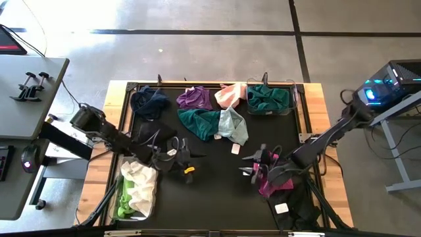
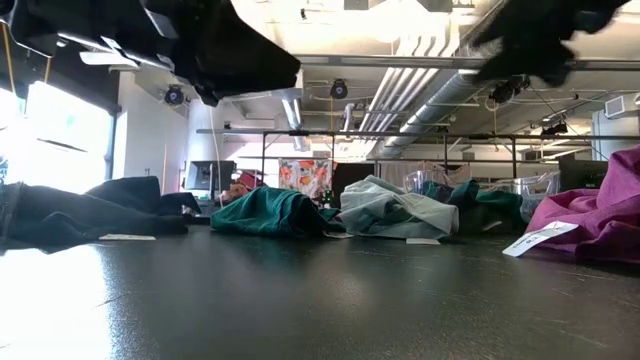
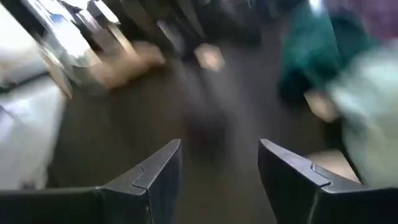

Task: Sort towels by color in basket
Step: Put the pink towel into the bottom transparent bin

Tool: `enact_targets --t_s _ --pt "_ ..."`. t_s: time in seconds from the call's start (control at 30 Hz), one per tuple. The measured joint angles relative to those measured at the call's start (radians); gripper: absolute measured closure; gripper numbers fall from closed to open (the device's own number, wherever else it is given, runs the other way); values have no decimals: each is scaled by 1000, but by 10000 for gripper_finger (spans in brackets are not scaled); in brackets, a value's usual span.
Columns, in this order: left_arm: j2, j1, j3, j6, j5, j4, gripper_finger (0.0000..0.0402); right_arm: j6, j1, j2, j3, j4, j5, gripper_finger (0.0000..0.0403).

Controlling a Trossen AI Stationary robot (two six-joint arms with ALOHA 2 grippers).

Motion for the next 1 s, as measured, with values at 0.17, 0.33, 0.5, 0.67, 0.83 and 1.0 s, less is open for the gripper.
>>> enact_targets --t_s 0.17,0.33,0.5,0.67,0.83,1.0 --pt "0 -1 0 73 0 8 266 325 0 28 180 -572 -199 202" --pt "0 2 0 69 0 -1 266 457 0 86 179 -705 -352 202" --pt "0 -6 1 68 0 -11 266 518 0 175 82 -663 -443 202" --pt "0 -17 0 72 0 -25 266 575 0 260 -9 -557 -459 223" --pt "0 -48 0 155 -54 -24 277 562 1 285 -71 -337 -347 298" --pt "14 -102 5 301 -173 -13 309 362 -6 294 -116 25 -203 380"
